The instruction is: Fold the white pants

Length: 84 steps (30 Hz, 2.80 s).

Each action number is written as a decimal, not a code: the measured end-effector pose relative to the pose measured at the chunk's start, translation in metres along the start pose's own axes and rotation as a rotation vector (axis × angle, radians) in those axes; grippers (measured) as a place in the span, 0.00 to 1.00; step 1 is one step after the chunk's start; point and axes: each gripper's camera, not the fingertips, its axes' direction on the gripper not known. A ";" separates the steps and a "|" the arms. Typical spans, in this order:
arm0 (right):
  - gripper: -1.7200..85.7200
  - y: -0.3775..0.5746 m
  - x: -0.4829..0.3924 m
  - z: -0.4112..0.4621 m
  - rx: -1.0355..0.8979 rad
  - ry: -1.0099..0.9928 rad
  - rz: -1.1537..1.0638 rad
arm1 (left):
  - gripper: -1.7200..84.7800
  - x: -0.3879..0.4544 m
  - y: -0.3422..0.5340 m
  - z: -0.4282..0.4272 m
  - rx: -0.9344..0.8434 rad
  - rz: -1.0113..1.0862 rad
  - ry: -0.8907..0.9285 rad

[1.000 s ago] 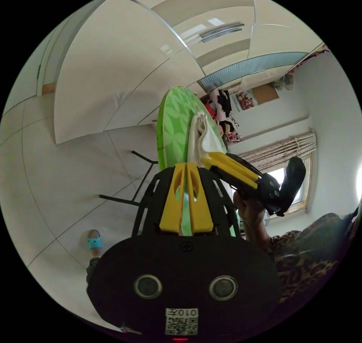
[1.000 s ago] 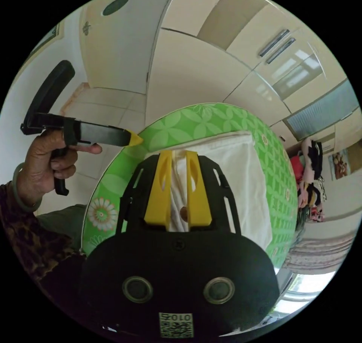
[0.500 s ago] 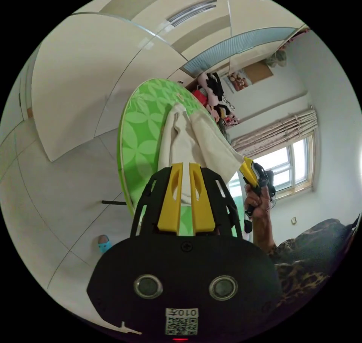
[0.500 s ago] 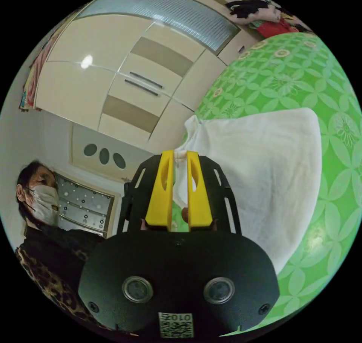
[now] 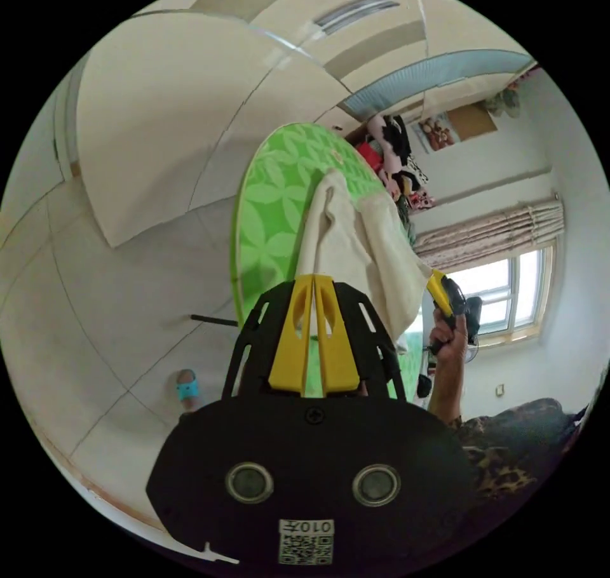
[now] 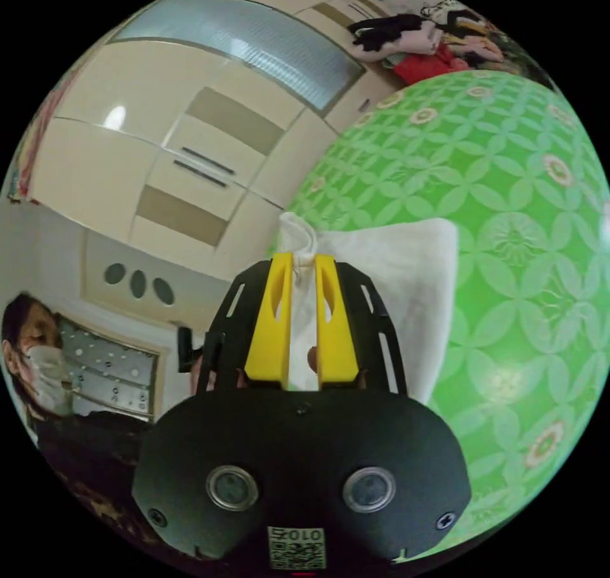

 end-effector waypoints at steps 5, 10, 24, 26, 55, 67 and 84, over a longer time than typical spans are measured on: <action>0.11 0.031 -0.078 0.005 0.050 0.215 -0.331 | 0.02 -0.034 0.023 -0.004 -0.007 -0.109 0.067; 0.05 0.088 -0.198 0.123 -0.295 0.298 -0.888 | 0.02 -0.033 0.020 0.008 -0.018 -0.104 0.108; 0.08 0.133 -0.238 0.254 -0.379 0.532 -0.989 | 0.02 -0.056 0.034 0.002 -0.014 -0.146 0.148; 0.08 0.134 -0.239 0.259 -0.388 0.537 -0.985 | 0.02 -0.057 0.035 0.000 -0.008 -0.142 0.160; 0.09 0.071 -0.176 0.247 -0.396 0.283 -0.766 | 0.02 -0.051 0.043 -0.010 0.048 -0.130 0.183; 0.11 -0.005 -0.036 0.088 -0.129 0.054 -0.215 | 0.02 0.017 0.010 0.045 -0.057 0.113 0.219; 0.09 -0.042 0.090 0.044 -0.045 0.046 0.099 | 0.02 -0.014 0.008 0.077 -0.081 0.021 0.307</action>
